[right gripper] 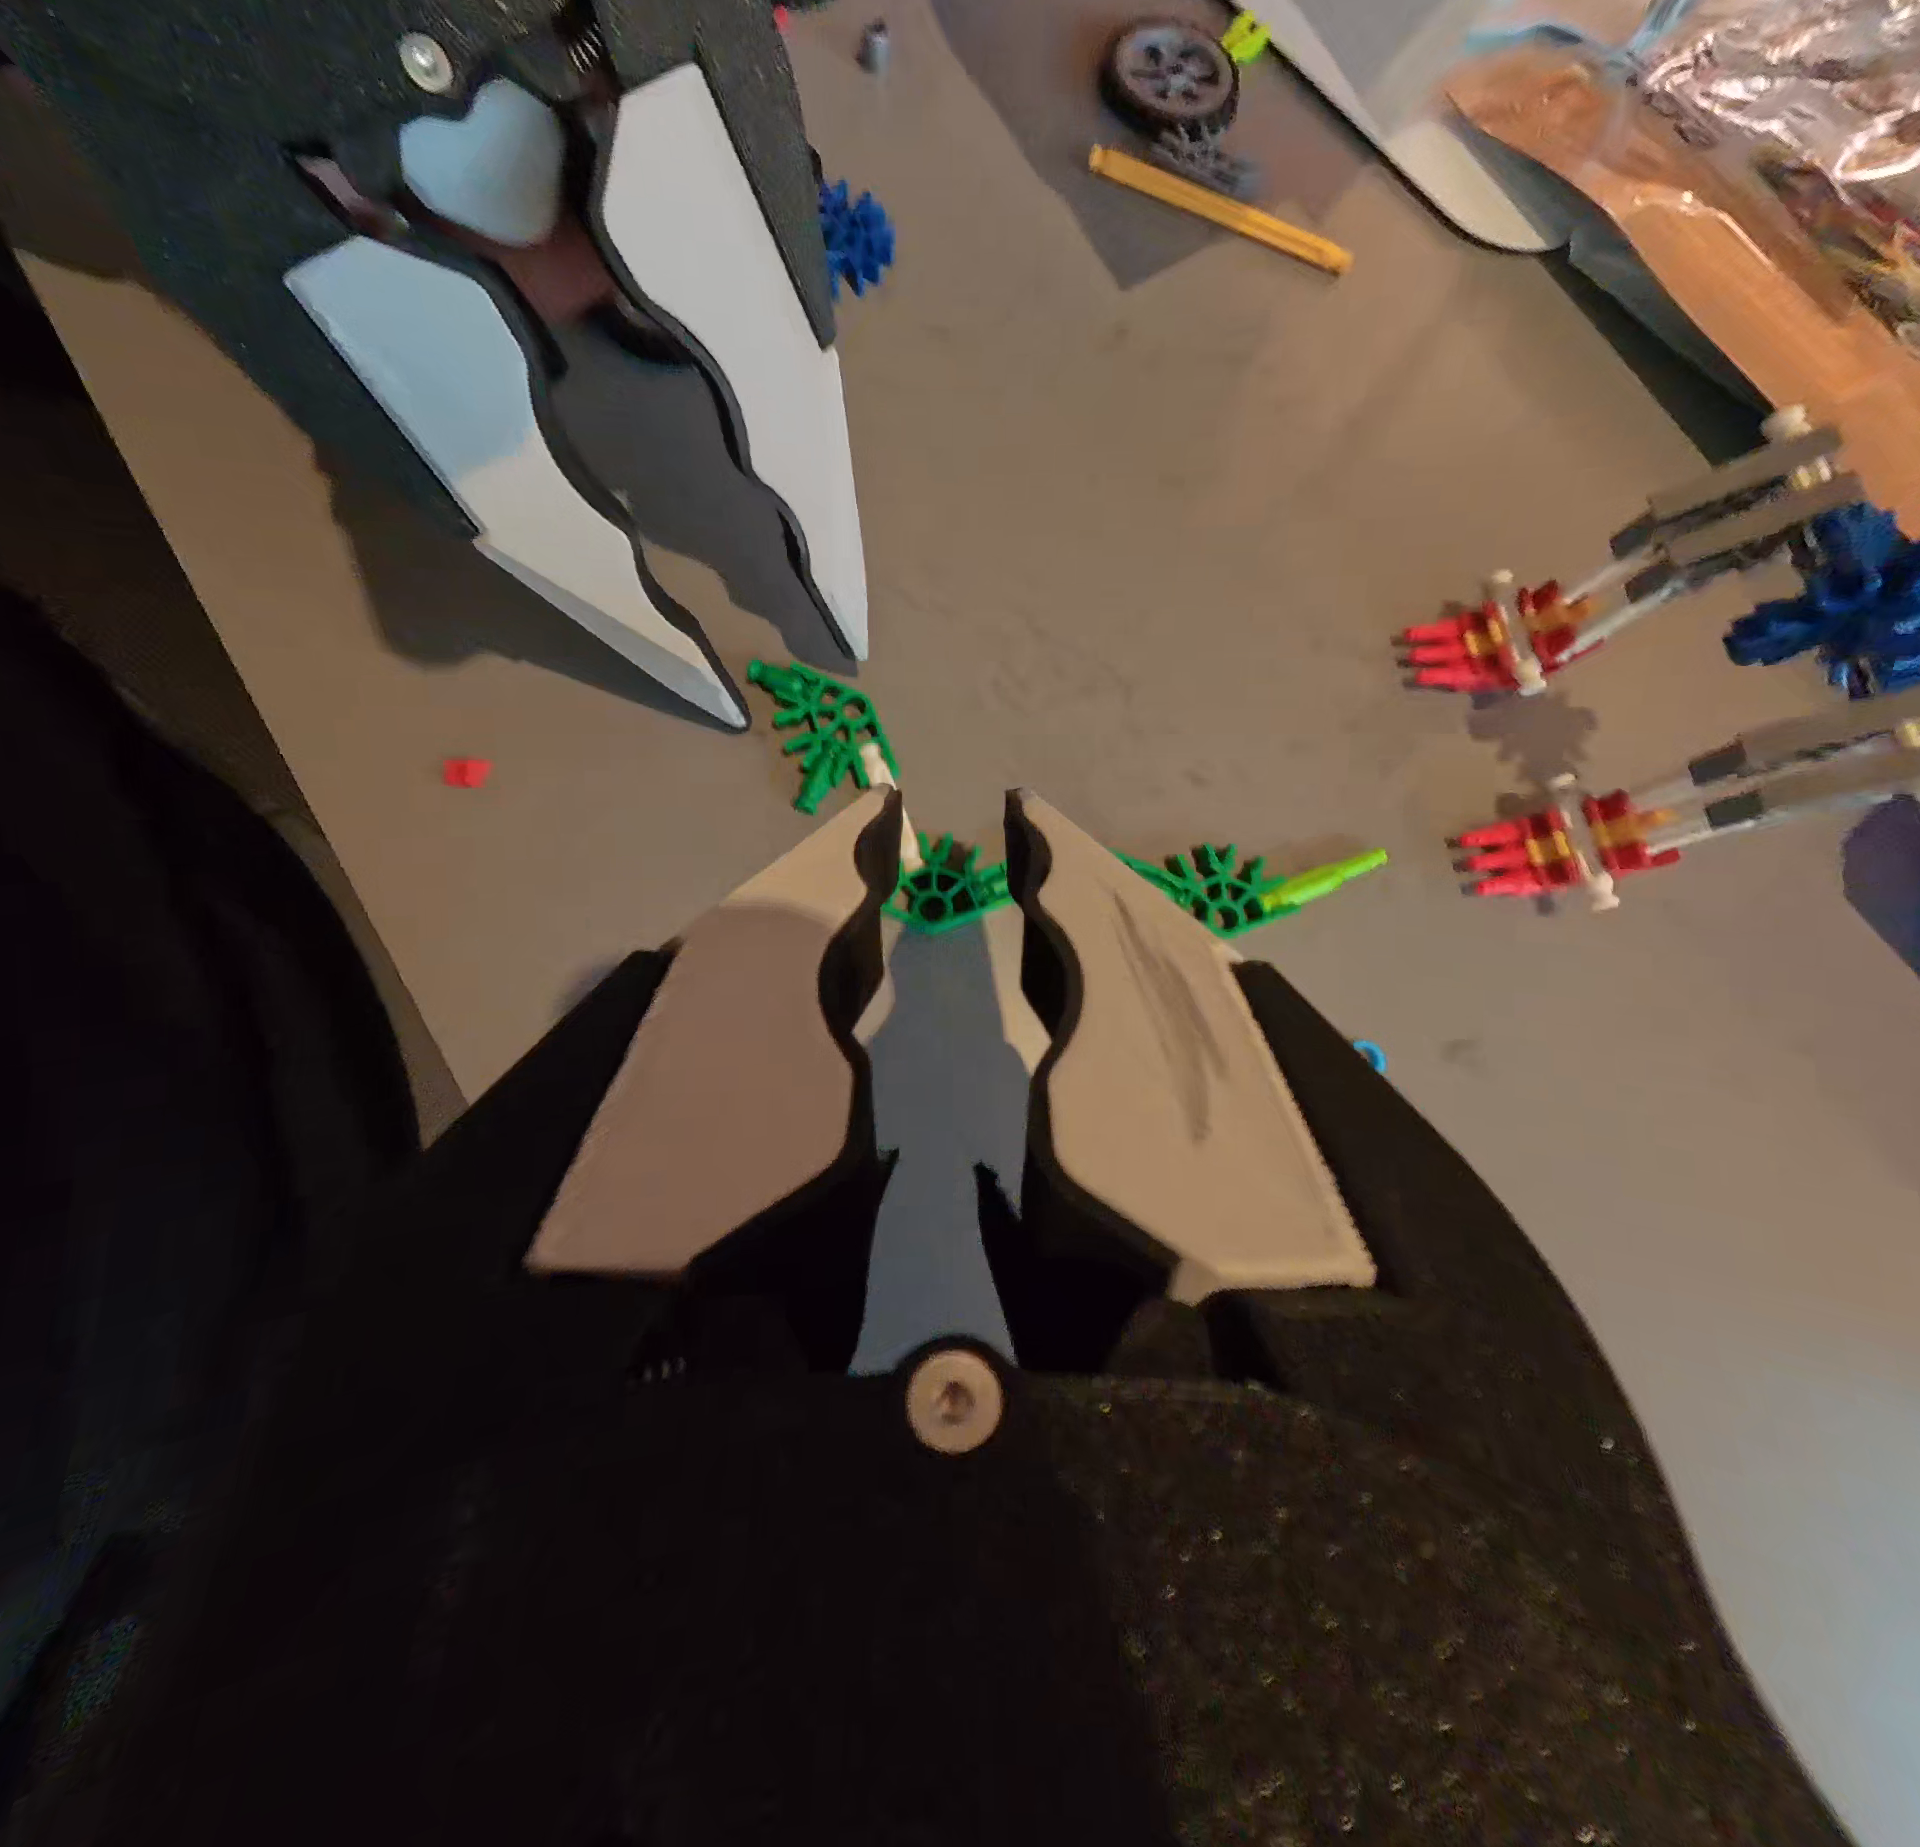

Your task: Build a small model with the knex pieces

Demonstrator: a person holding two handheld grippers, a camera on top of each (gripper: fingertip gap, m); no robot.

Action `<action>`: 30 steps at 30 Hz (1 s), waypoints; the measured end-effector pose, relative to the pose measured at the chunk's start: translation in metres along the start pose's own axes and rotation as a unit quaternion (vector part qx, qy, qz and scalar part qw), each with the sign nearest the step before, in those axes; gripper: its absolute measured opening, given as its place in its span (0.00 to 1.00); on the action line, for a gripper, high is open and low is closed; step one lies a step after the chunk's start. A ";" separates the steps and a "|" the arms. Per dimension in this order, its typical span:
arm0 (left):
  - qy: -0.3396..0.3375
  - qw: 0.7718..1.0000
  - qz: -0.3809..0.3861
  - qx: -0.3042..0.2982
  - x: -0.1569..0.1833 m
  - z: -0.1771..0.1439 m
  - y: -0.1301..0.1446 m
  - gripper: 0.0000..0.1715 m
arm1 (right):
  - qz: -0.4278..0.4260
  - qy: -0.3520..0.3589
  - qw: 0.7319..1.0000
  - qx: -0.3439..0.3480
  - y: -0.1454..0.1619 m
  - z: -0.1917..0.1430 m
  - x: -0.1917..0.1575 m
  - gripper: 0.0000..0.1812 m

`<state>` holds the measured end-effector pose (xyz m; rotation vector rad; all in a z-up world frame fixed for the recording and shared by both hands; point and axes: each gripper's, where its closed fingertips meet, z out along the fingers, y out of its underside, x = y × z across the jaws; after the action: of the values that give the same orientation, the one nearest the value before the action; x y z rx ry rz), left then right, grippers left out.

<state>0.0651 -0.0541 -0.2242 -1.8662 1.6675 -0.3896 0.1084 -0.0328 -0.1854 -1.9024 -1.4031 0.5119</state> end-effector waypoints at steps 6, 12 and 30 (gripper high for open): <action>0.014 1.000 0.006 0.004 0.005 0.003 -0.003 0.09 | -0.035 -0.012 0.998 -0.046 0.016 0.012 -0.004 0.11; -0.023 0.998 0.051 0.002 0.006 0.001 -0.001 0.06 | -0.081 -0.055 0.991 -0.088 0.025 0.031 -0.019 0.13; -0.039 0.995 0.088 0.004 -0.009 -0.011 0.005 0.13 | -0.083 -0.088 0.989 -0.081 0.019 0.037 -0.027 0.03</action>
<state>0.0530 -0.0481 -0.2175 -1.6893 1.7579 -0.2475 0.0872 -0.0495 -0.2271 -1.8813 -1.7490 0.5071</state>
